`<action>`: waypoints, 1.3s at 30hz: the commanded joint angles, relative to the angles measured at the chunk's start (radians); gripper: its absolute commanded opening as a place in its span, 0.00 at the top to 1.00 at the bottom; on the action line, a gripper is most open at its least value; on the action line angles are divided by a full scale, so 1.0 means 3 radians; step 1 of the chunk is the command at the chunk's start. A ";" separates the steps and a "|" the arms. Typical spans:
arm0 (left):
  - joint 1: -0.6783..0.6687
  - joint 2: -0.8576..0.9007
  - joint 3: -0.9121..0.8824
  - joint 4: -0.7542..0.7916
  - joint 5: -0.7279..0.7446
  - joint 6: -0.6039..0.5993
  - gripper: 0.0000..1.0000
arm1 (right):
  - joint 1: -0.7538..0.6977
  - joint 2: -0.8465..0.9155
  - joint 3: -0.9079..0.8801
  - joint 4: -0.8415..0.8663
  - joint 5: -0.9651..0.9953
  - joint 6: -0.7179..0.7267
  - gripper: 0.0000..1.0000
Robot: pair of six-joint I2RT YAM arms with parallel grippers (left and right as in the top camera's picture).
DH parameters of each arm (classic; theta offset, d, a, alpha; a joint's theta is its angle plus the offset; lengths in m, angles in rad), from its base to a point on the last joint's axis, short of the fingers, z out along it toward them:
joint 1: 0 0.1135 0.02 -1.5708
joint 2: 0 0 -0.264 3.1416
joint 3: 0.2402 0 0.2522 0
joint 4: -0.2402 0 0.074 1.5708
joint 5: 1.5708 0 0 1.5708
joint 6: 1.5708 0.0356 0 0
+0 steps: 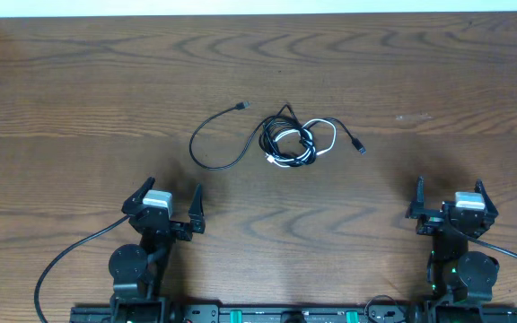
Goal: Untangle cables
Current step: 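Raise the left gripper and move it toward the cable bundle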
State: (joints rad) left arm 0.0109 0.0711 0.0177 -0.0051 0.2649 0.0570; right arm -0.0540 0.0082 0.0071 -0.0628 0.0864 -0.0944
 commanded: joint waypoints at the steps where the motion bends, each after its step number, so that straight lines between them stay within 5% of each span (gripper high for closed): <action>1: -0.0010 0.0015 -0.0046 -0.0132 0.0102 0.0046 0.02 | -0.0014 -0.0009 -0.0006 -0.0006 0.0017 0.0039 0.01; 33: -0.0010 0.0015 -0.0046 -0.0071 0.0078 0.0045 0.02 | -0.0014 -0.0009 -0.0006 -0.0006 0.0017 0.0038 0.01; 39: -0.0010 0.0017 0.0032 -0.0102 0.0301 -0.0576 0.02 | -0.0014 -0.0009 -0.0006 -0.0006 0.0017 0.0038 0.01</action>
State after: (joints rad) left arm 0.0109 0.0711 0.0177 -0.0002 0.2863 0.0113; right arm -0.0540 0.0082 0.0071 -0.0628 0.0864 -0.0944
